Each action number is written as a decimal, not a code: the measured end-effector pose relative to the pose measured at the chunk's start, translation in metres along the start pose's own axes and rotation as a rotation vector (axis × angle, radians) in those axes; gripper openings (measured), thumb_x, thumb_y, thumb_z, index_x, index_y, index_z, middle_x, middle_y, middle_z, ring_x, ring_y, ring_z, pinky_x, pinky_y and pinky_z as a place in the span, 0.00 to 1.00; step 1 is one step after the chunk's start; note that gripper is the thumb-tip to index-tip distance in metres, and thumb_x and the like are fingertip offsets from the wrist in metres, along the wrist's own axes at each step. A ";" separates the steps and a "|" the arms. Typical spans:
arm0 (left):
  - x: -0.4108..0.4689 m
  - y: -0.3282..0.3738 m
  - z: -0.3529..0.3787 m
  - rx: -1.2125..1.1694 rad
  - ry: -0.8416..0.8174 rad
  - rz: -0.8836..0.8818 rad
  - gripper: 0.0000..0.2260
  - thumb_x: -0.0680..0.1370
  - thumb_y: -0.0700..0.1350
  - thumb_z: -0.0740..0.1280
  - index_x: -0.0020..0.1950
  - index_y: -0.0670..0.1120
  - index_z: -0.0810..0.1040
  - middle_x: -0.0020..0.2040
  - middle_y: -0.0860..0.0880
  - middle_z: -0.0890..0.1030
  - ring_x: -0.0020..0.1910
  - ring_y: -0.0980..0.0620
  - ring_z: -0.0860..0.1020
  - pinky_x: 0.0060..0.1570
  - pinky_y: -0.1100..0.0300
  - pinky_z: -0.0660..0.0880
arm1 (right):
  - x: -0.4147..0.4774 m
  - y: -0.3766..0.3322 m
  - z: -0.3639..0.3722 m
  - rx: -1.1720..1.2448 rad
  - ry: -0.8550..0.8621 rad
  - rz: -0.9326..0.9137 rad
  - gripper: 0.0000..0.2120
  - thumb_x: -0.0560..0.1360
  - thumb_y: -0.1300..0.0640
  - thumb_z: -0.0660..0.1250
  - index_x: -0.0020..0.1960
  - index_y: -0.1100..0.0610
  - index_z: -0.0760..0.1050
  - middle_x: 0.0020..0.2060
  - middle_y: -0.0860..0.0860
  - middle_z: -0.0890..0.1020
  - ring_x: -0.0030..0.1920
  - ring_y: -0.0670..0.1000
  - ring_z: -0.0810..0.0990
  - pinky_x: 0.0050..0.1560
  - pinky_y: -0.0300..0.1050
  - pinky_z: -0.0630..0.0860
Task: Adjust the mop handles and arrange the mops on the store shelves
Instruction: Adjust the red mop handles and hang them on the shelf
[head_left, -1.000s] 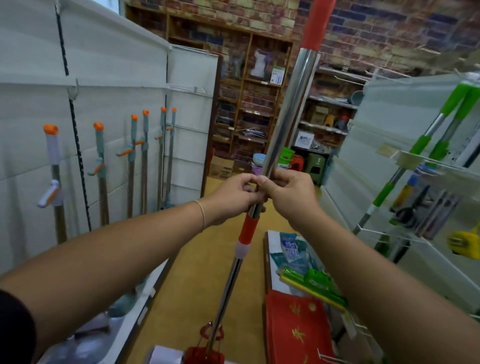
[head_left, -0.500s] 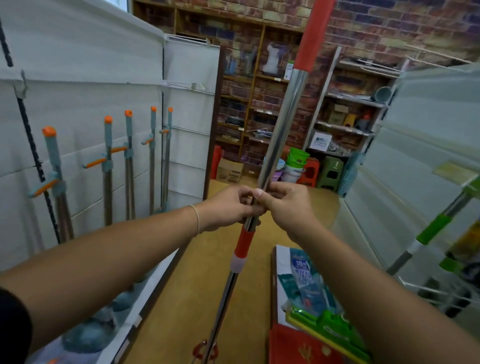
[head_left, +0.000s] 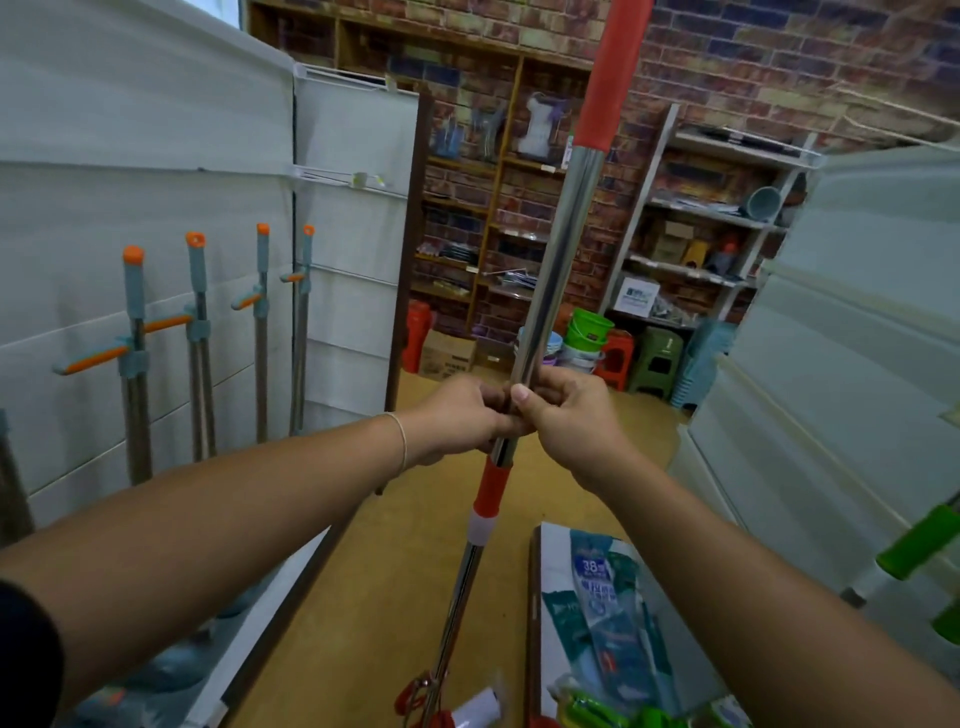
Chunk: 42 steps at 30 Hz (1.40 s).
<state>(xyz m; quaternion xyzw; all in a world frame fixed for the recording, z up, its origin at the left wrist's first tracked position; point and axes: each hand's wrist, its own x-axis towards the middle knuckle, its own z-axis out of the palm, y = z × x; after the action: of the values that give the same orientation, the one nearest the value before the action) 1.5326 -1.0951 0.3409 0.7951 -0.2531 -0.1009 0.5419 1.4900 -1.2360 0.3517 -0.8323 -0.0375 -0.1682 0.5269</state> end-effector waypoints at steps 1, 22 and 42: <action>0.010 -0.001 0.000 0.010 -0.010 0.025 0.06 0.76 0.44 0.72 0.53 0.48 0.82 0.47 0.49 0.84 0.48 0.50 0.82 0.50 0.54 0.82 | 0.008 0.003 -0.002 0.004 -0.004 0.012 0.08 0.79 0.63 0.65 0.56 0.57 0.81 0.48 0.51 0.86 0.51 0.49 0.84 0.52 0.45 0.82; 0.288 -0.005 -0.091 -0.143 -0.373 0.244 0.21 0.79 0.43 0.68 0.72 0.49 0.70 0.61 0.47 0.78 0.58 0.51 0.79 0.60 0.50 0.78 | 0.232 0.057 -0.023 -0.251 0.445 0.090 0.07 0.77 0.55 0.71 0.41 0.51 0.83 0.34 0.58 0.84 0.33 0.56 0.78 0.35 0.52 0.74; 0.443 0.061 0.007 -0.287 -0.548 0.492 0.06 0.83 0.41 0.59 0.53 0.41 0.73 0.46 0.44 0.80 0.43 0.51 0.82 0.49 0.53 0.82 | 0.300 0.111 -0.112 -0.385 0.460 0.359 0.07 0.75 0.52 0.73 0.45 0.56 0.82 0.38 0.51 0.85 0.38 0.47 0.82 0.44 0.48 0.81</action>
<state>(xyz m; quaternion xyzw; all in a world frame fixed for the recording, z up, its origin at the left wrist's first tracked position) 1.8890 -1.3451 0.4439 0.5706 -0.5544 -0.2109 0.5679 1.7716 -1.4191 0.3947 -0.8499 0.2617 -0.2600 0.3762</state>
